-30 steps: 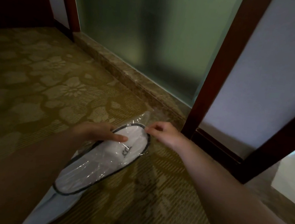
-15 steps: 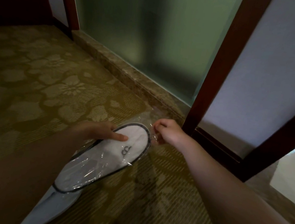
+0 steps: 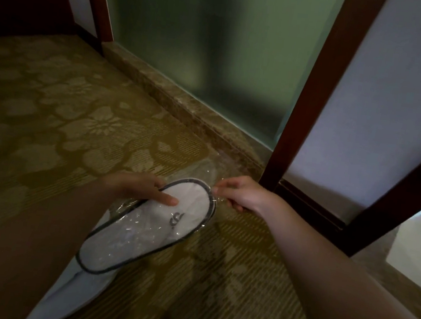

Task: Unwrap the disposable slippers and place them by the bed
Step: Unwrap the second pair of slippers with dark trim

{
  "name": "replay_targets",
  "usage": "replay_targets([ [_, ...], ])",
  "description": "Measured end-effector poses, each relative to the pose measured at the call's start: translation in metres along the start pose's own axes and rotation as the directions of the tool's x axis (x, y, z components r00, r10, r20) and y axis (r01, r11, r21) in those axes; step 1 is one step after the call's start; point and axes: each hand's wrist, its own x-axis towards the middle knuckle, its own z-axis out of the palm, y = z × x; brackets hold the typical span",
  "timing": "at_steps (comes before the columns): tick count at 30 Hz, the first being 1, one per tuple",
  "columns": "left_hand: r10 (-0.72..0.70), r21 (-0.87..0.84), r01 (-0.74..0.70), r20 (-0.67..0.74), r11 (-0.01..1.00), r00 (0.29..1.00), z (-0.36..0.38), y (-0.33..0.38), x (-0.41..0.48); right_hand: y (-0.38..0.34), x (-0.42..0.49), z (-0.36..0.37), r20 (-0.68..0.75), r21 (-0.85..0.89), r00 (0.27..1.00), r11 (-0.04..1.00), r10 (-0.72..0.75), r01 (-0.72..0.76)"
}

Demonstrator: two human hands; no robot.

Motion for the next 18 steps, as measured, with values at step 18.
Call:
replay_targets([
  [18,0.098,-0.239,-0.151,-0.221,0.959,0.970,0.009,0.007,0.018,-0.003,-0.004,-0.028,-0.313,-0.261,0.913,0.948,-0.260,0.181],
])
